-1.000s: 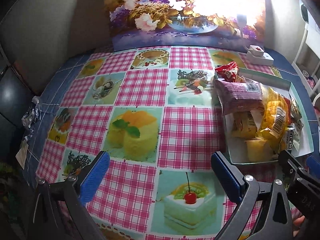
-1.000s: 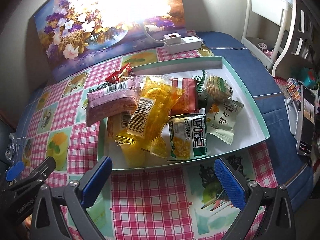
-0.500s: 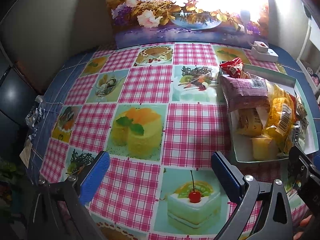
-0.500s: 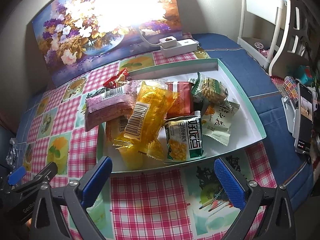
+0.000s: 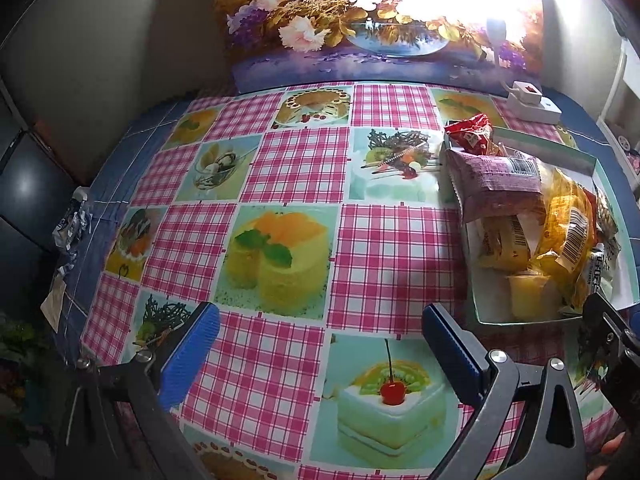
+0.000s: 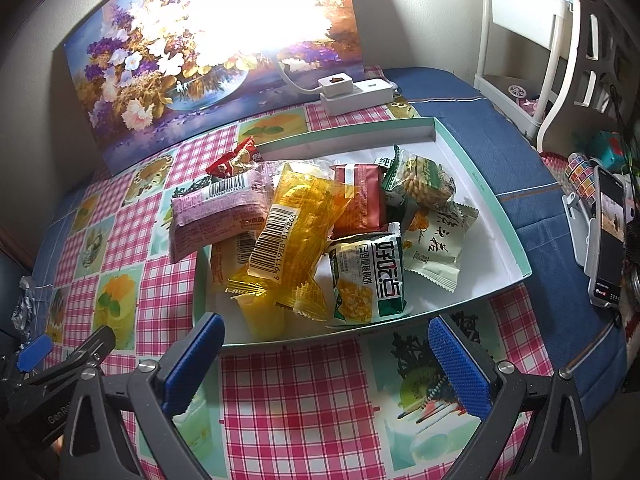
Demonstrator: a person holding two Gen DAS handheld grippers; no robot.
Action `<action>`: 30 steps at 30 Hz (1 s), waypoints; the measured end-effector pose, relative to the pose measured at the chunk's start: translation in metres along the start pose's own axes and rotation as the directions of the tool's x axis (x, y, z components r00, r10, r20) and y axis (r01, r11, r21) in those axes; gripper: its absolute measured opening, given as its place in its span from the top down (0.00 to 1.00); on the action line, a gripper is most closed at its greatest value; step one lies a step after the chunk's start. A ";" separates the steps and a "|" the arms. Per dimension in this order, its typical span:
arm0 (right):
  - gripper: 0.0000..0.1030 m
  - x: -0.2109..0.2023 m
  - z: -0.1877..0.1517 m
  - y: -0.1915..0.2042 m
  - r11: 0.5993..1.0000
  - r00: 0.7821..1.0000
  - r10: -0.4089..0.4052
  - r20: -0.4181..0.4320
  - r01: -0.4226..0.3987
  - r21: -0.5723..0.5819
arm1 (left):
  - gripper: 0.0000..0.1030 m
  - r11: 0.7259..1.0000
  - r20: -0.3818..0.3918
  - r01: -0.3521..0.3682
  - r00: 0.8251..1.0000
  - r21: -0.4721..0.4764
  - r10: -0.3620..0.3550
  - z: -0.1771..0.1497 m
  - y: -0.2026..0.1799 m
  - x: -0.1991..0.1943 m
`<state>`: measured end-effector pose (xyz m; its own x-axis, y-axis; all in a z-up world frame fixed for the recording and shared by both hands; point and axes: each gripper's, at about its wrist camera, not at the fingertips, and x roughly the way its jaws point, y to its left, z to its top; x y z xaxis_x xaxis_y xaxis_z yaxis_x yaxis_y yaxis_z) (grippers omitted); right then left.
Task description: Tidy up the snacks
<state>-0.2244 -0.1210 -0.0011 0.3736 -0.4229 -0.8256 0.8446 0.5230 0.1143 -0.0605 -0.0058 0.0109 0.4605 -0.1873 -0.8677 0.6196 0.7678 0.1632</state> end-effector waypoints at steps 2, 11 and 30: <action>0.00 0.000 0.000 0.000 1.000 1.000 0.000 -0.001 0.000 -0.001 | 0.02 1.000 0.000 0.000 1.000 -0.001 0.000 0.000 0.000 0.000; 0.00 0.000 0.001 0.000 1.000 1.000 0.000 -0.001 0.000 0.000 | 0.02 1.000 -0.009 0.001 1.000 0.000 -0.001 0.000 0.000 0.001; 0.00 0.001 -0.002 -0.002 1.000 1.000 -0.003 -0.004 0.003 0.010 | 0.02 1.000 -0.022 0.002 1.000 0.003 -0.002 -0.001 0.000 0.004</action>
<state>-0.2261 -0.1212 -0.0033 0.3694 -0.4215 -0.8281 0.8495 0.5144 0.1171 -0.0596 -0.0059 0.0067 0.4450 -0.1750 -0.8782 0.6222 0.7658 0.1627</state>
